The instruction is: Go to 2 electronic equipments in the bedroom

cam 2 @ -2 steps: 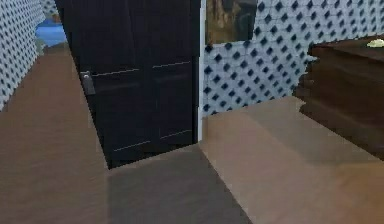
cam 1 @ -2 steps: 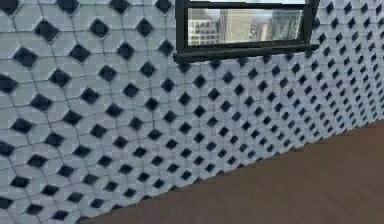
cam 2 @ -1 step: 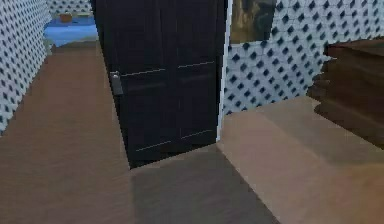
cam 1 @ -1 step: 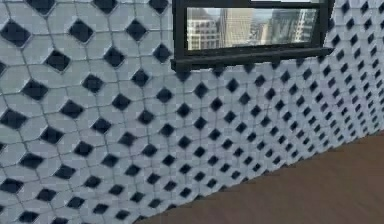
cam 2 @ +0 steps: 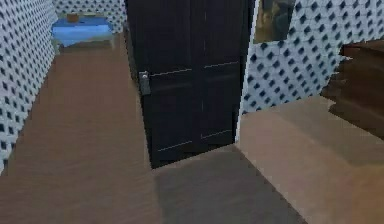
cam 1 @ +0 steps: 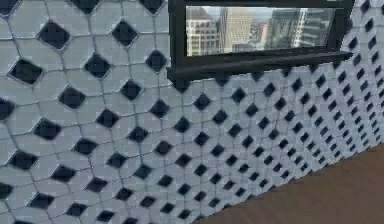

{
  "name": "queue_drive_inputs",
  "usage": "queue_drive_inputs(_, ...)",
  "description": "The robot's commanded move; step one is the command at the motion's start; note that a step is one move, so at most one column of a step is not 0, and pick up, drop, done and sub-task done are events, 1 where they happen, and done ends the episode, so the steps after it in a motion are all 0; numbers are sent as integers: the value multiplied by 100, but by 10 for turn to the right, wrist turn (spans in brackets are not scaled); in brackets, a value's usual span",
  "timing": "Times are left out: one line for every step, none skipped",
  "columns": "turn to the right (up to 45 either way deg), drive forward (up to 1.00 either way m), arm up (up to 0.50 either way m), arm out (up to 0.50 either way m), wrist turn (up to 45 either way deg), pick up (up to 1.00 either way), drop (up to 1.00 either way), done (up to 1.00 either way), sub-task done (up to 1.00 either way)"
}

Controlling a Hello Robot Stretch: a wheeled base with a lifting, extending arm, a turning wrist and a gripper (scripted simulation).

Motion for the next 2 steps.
queue_drive_inputs(450, 0, 0, 0, 0, 0, 0, 0, 0)
queue_drive_inputs(30, 0, 0, 0, 0, 0, 0, 0, 0)
